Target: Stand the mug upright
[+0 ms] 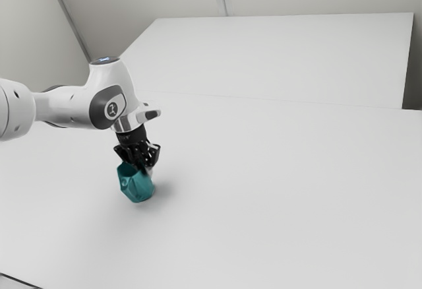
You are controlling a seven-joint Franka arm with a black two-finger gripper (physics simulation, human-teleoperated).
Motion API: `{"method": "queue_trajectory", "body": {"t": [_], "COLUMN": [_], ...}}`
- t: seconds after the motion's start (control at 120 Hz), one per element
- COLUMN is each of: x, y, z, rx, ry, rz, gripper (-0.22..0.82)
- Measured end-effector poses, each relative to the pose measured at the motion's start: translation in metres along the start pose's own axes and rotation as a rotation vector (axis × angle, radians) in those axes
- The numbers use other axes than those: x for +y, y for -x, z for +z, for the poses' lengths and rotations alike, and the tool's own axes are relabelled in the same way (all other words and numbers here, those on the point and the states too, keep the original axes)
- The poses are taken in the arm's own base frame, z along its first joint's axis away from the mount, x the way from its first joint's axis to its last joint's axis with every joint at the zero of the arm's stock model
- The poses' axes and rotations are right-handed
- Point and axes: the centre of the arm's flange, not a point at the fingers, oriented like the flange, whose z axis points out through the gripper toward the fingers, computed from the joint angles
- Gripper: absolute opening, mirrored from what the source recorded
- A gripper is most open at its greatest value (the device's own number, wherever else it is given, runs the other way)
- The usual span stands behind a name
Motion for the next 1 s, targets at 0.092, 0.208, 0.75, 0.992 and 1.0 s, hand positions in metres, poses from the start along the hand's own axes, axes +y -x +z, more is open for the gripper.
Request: {"method": "queue_trajectory", "body": {"t": [0.092, 0.208, 0.75, 0.992, 1.0], "x": [-0.001, -0.001, 0.024, 0.037, 0.037], "y": [0.001, 0.003, -0.031, -0.026, -0.025], "z": [-0.002, -0.009, -0.188, -0.257, -0.259], "rx": [-0.002, -0.005, 0.169, 0.195, 0.195], "ry": [0.002, 0.011, -0.012, -0.033, -0.033], "rz": [-0.003, -0.01, 0.099, 0.185, 0.187], "gripper": [0.16, 0.27, 0.57, 0.59, 0.59]}}
